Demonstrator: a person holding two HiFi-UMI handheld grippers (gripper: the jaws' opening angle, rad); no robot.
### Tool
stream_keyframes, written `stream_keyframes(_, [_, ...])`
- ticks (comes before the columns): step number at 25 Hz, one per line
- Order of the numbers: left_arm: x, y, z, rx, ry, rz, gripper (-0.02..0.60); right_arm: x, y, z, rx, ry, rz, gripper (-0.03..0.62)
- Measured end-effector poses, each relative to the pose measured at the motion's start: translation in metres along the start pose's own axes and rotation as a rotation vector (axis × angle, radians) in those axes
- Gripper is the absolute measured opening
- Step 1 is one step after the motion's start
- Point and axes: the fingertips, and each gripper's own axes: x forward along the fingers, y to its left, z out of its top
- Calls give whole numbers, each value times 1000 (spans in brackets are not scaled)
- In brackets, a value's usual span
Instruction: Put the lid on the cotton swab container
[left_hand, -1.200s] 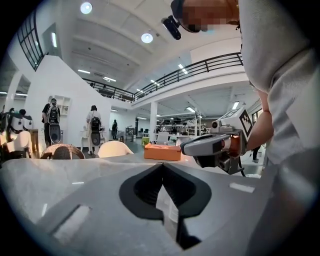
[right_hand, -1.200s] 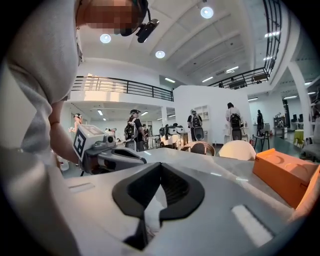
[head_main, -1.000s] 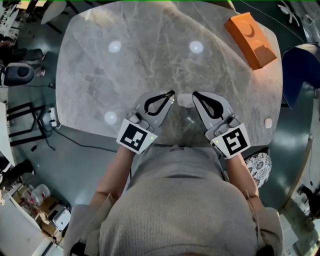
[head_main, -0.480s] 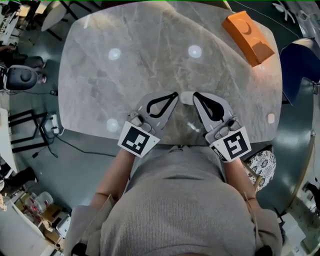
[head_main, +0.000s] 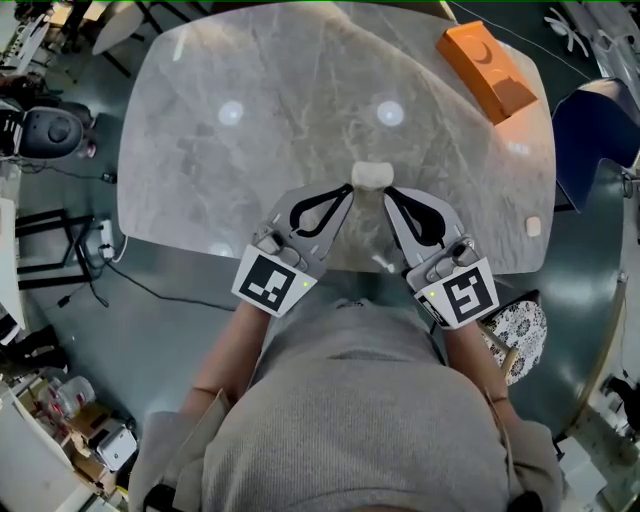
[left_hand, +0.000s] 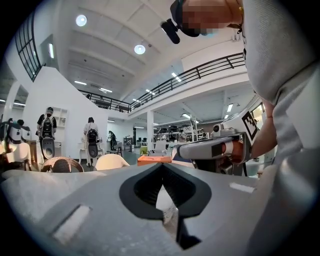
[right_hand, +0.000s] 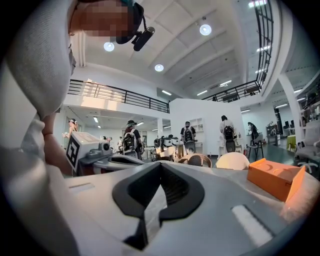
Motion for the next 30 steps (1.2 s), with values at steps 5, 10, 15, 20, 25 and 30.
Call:
stream_keyframes(5, [-9,-38,7,-17,-20,26,-2,-31,18,7,-8,-25,8,2])
stream_keyframes(10, [-20,-73,13,-7,-39,58,-2,-65,35,7,-14,-39,24,2])
stream_keyframes(15, [-40,-101,17,-10,-48,102,-2,-96,57,9,-12,-46,32,2])
stream_keyframes(20, [-58,-128,29,-4,-70,130,-2,-124,82,13,-18,-61,47,2])
stream_keyframes(25, [-69,-159,41,0,-102,136,-2,-150,102,21,-30,-80,50,2])
stream_keyframes(30, [-79,-187,52,3,-123,145,-2,-174,120,26,-37,-91,52,2])
